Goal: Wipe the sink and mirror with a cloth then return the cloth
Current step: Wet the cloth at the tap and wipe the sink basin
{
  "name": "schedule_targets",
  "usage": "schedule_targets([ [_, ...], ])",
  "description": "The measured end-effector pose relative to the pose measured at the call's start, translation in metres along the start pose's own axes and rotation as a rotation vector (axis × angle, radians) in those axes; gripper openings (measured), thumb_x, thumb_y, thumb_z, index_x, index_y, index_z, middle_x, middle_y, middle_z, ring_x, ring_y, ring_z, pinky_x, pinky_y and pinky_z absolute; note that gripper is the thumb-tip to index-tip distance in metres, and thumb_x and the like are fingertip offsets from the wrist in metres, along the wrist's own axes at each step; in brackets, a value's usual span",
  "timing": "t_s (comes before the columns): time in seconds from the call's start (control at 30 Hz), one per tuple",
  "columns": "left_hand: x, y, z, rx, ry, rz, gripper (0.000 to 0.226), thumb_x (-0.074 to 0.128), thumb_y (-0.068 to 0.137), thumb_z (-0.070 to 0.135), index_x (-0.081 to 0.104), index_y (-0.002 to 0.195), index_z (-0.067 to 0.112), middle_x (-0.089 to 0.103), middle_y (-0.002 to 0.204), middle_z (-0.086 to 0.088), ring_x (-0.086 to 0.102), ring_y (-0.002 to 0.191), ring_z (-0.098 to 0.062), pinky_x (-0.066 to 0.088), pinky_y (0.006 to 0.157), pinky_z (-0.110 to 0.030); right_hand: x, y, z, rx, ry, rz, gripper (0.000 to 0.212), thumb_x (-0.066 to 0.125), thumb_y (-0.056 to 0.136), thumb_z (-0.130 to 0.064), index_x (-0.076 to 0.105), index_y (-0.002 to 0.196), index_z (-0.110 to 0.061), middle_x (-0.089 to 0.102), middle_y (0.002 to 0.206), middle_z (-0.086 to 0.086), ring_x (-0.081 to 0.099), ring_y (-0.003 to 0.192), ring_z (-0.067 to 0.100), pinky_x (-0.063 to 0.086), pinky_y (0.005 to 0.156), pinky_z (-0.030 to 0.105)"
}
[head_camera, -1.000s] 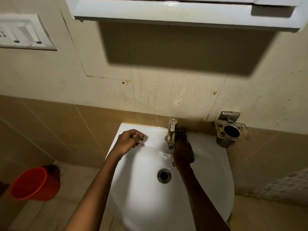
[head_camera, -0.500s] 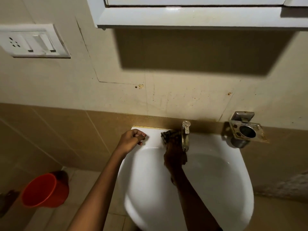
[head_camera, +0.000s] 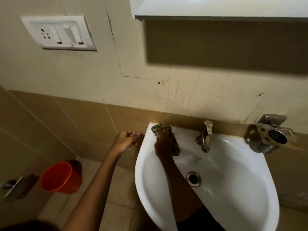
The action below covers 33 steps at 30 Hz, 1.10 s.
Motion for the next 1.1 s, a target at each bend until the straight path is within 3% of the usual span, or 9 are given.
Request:
schedule_targets([
  [0.13,-0.005,-0.007,-0.008,-0.009,-0.013,-0.006,0.014,0.053,0.093,0.016,0.065,0.090,0.011,0.066,0.095,-0.011,0.057,0.065,-0.015,0.038,0.061,-0.025,0.026,-0.016,-0.040,-0.195,-0.127,-0.065,0.042,0.059,0.066,-0.011,0.068,0.107,-0.005,0.069,0.112,0.018,0.064,0.106,0.037,0.047,0.086,0.059],
  [0.27,-0.011,-0.010,-0.010,-0.014,-0.016,0.021,0.013,0.055,0.091,0.017,0.066,0.091,0.010,0.066,0.094,-0.015,0.059,0.081,-0.024,0.039,0.060,-0.025,0.036,-0.071,-0.067,-0.329,-0.089,-0.140,0.029,0.060,0.074,-0.024,0.070,0.100,-0.025,0.073,0.106,0.002,0.069,0.098,0.024,0.053,0.085,0.038],
  [0.33,-0.007,-0.013,-0.008,-0.013,-0.007,0.023,0.018,0.055,0.091,0.018,0.068,0.096,0.007,0.068,0.097,-0.016,0.060,0.083,-0.023,0.040,0.060,-0.025,0.048,-0.108,-0.072,-0.387,-0.018,-0.177,0.029,0.039,0.087,-0.025,0.062,0.105,-0.021,0.071,0.109,0.006,0.067,0.103,0.027,0.049,0.093,0.043],
  [0.43,0.007,-0.019,-0.004,-0.002,0.018,0.007,0.024,0.055,0.090,0.017,0.068,0.102,0.002,0.070,0.099,-0.015,0.059,0.075,-0.021,0.041,0.056,-0.022,0.058,-0.156,-0.067,-0.472,-0.062,-0.247,0.031,0.065,0.071,-0.019,0.069,0.102,-0.016,0.066,0.118,0.010,0.059,0.115,0.032,0.025,0.108,0.034],
  [0.5,0.017,-0.022,-0.003,0.009,0.040,0.007,0.025,0.055,0.090,0.018,0.068,0.101,0.000,0.068,0.095,-0.012,0.057,0.066,-0.017,0.040,0.055,-0.022,0.055,-0.180,-0.060,-0.511,-0.090,-0.311,0.032,0.071,0.067,-0.024,0.071,0.099,-0.018,0.067,0.116,0.007,0.053,0.123,0.027,0.035,0.108,0.033],
  [0.63,0.032,-0.024,-0.013,-0.002,0.105,0.013,0.022,0.057,0.086,0.022,0.067,0.089,0.003,0.066,0.087,-0.011,0.056,0.062,-0.020,0.040,0.058,-0.024,0.022,-0.218,-0.046,-0.563,-0.096,-0.375,0.034,0.050,0.090,-0.005,0.059,0.123,-0.006,0.040,0.146,0.013,0.021,0.142,0.025,-0.006,0.113,0.017],
  [0.73,0.034,-0.020,-0.024,-0.021,0.208,0.092,0.018,0.058,0.083,0.022,0.064,0.082,0.005,0.066,0.089,-0.015,0.061,0.081,-0.030,0.043,0.068,-0.031,-0.016,-0.244,-0.032,-0.577,0.008,-0.440,0.030,0.052,0.090,-0.007,0.065,0.117,-0.010,0.034,0.150,0.011,0.039,0.133,0.032,0.035,0.108,0.039],
  [0.9,0.050,-0.020,-0.030,0.035,0.396,0.159,0.031,0.056,0.081,0.004,0.063,0.112,0.001,0.064,0.119,-0.019,0.059,0.112,-0.036,0.047,0.091,-0.036,-0.065,-0.278,0.014,-0.561,0.029,-0.458,0.027,0.051,0.087,-0.008,0.070,0.104,-0.016,0.050,0.140,0.004,0.057,0.117,0.025,0.054,0.082,0.038],
  [1.1,0.062,-0.012,-0.037,0.086,0.532,0.154,0.042,0.057,0.080,0.001,0.058,0.121,0.001,0.058,0.126,-0.025,0.055,0.118,-0.039,0.044,0.097,-0.039,-0.121,-0.292,0.073,-0.536,0.078,-0.527,0.016,0.059,0.085,-0.006,0.074,0.087,-0.012,0.065,0.123,0.001,0.058,0.106,0.007,0.042,0.091,0.013],
])
Point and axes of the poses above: each hand's wrist, its own y-axis towards the middle knuckle, its own x-axis out of the palm, z = x × y, the point moved 10 cm from there along y, towards the middle knuckle
